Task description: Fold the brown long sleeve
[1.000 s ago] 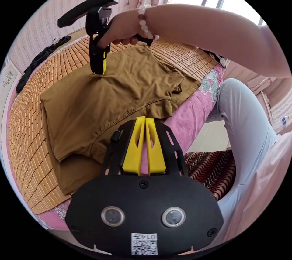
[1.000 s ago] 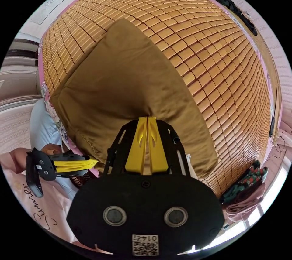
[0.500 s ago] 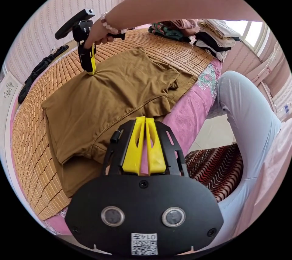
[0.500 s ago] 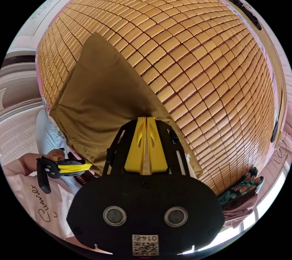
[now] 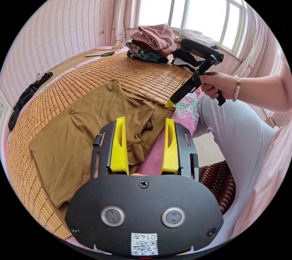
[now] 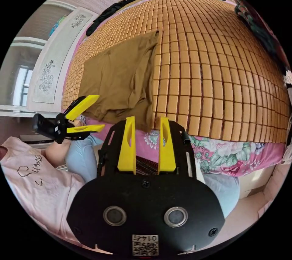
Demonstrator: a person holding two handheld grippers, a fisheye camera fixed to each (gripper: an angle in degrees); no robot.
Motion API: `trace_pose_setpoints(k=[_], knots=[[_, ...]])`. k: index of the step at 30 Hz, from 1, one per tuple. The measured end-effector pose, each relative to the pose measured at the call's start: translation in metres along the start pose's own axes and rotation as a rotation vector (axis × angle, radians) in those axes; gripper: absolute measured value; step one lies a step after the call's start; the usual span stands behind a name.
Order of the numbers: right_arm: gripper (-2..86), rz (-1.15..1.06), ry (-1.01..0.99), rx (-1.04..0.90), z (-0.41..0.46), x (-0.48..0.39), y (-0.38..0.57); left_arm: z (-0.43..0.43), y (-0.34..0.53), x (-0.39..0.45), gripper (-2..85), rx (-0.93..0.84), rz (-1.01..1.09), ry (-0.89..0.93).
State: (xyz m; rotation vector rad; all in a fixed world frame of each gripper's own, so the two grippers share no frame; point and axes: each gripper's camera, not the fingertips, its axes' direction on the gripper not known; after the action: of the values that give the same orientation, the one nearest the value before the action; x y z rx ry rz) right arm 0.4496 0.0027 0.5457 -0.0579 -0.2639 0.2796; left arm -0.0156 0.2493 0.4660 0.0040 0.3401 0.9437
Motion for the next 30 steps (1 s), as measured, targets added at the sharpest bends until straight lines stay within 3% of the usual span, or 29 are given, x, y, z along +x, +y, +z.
trace_pose_setpoints(k=[4,9,13,15,19,20,23,26,30], knots=[[4.0,0.023,0.003,0.046,-0.005,0.025,0.016,0.034,-0.021,0.023,19.4,-0.064,0.067,0.038],[1.2,0.005,-0.256,0.091,-0.016,0.066,0.031,0.063,-0.041,0.042,20.2,-0.124,0.102,0.051],[1.3,0.004,-0.456,0.152,-0.028,0.087,0.044,0.077,-0.051,0.047,14.9,-0.201,0.076,-0.004],[1.9,-0.025,-0.481,0.163,-0.035,0.093,0.053,0.072,-0.057,0.046,3.7,-0.246,0.019,-0.08],[7.6,0.063,-0.436,0.258,-0.051,0.126,0.081,0.043,-0.064,0.058,0.7,-0.271,0.007,-0.036],[13.6,0.14,-0.432,0.273,-0.05,0.144,0.089,0.033,-0.063,0.066,0.4,-0.274,0.02,-0.046],[20.0,0.244,-0.605,0.304,-0.038,0.174,0.1,0.007,-0.058,0.086,0.1,-0.274,0.044,-0.069],[20.4,0.293,-0.701,0.296,-0.017,0.185,0.099,-0.016,-0.051,0.104,-0.1,-0.27,0.04,-0.071],[14.9,0.347,-0.763,0.353,-0.003,0.199,0.103,-0.038,-0.043,0.123,-0.2,-0.275,0.042,-0.063]])
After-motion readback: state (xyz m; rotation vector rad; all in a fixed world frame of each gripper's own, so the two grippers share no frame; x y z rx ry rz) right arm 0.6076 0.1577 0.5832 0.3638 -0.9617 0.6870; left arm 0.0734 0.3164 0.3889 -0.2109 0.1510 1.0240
